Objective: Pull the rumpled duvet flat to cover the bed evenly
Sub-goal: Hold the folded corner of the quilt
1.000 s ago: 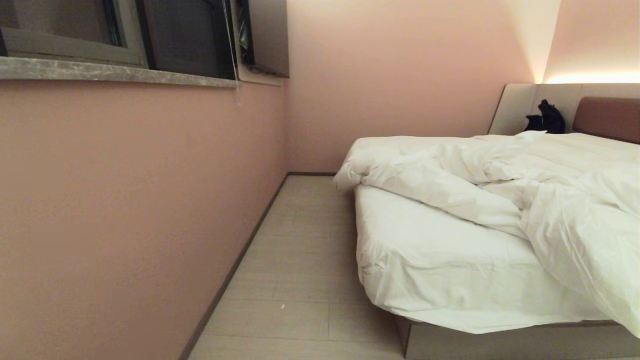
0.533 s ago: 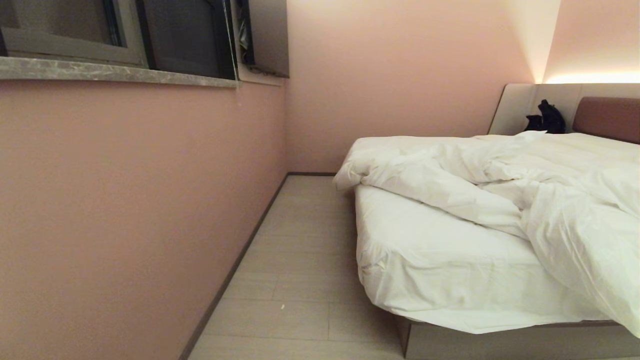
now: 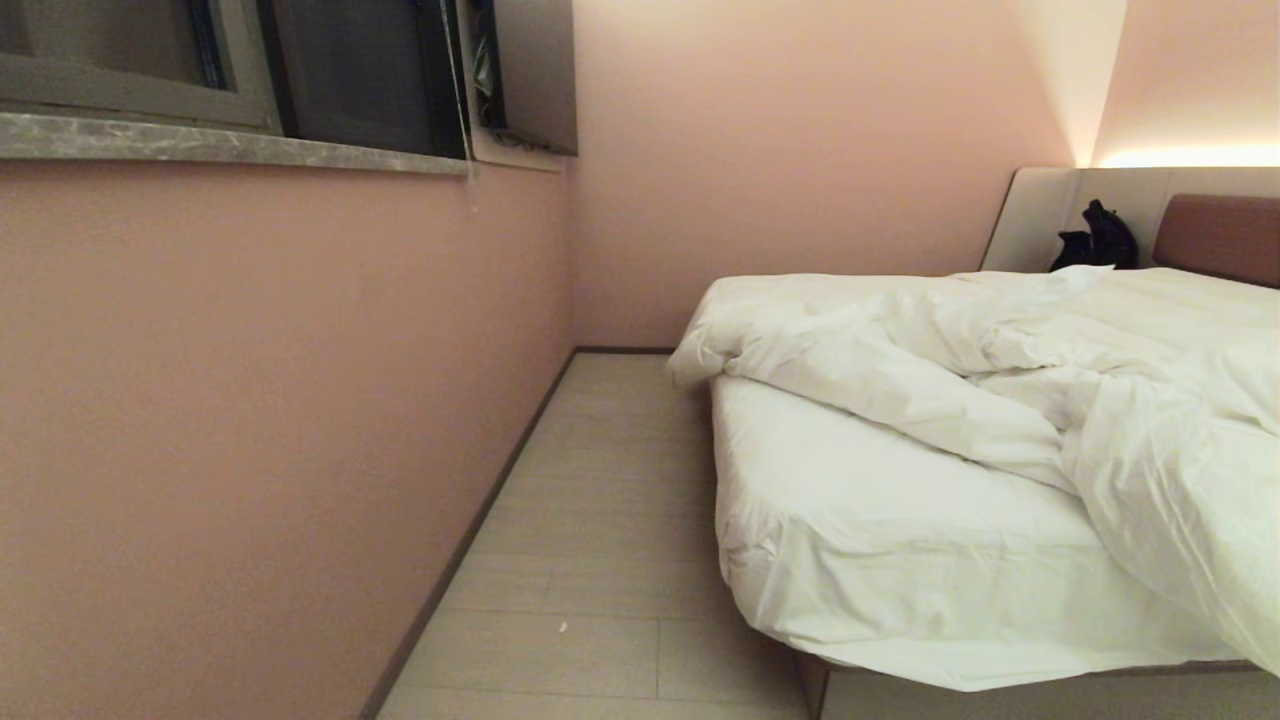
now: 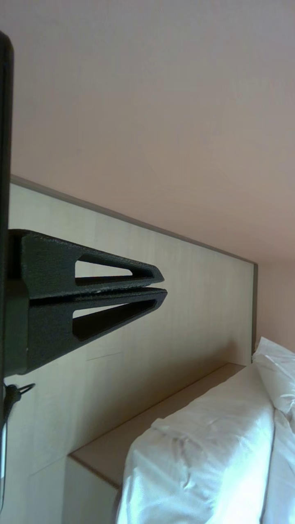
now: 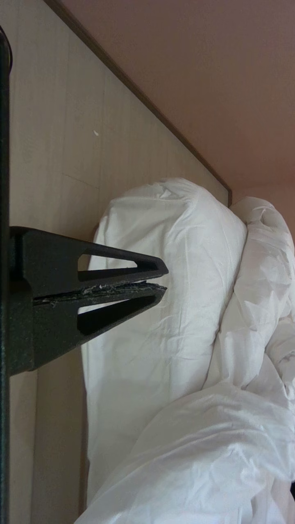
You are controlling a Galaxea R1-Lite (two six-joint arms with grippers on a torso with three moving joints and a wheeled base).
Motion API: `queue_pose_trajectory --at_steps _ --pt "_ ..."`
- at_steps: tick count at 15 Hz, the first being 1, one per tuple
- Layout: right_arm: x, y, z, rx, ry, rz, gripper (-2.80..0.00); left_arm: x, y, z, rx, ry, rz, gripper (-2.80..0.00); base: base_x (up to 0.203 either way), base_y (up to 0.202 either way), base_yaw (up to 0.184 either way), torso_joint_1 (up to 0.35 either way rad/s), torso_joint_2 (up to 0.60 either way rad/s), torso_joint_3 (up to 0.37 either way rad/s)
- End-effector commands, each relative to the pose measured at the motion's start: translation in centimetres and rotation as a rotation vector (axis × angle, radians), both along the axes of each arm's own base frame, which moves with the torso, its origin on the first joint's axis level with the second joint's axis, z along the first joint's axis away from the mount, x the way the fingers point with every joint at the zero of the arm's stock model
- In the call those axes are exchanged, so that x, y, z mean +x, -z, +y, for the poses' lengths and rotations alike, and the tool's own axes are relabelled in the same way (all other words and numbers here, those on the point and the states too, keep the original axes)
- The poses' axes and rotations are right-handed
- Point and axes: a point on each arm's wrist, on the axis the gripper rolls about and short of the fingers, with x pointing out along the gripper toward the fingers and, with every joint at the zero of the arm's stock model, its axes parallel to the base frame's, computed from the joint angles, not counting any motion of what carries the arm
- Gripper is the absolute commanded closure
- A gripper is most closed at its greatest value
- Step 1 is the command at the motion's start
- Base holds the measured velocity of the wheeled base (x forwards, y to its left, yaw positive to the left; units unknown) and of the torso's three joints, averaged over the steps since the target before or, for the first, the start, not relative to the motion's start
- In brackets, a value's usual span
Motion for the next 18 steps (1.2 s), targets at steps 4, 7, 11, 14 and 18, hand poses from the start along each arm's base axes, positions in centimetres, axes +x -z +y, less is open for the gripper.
queue_pose_trajectory --at_steps 4,7,11,14,18 --pt "0.01 -0.02 0.0 0.0 -0.001 0.0 0.0 0.01 0.0 0.0 -0.001 0.0 -0.001 0.0 0.194 0.0 0.001 0.003 0.0 0.002" --pt "0.02 0.02 0.0 0.0 -0.001 0.002 0.0 0.02 0.01 0.0 0.0 0.002 0.0 0.0 0.194 0.0 0.0 0.002 0.0 0.003" --pt "0.02 0.01 0.0 0.0 -0.001 0.002 0.0 0.01 0.01 0.0 -0.001 0.0 -0.001 0.0 0.194 0.0 0.0 0.004 0.0 0.002" --pt "0.02 0.02 0.0 0.0 -0.001 0.002 0.0 0.01 0.02 0.0 0.004 0.002 0.001 0.0 0.194 0.0 0.001 0.004 0.0 0.005" --pt "0.02 0.02 0.0 0.0 -0.001 0.002 0.0 0.01 0.01 0.0 0.012 0.003 0.0 0.0 0.179 0.0 0.0 0.003 0.0 0.0"
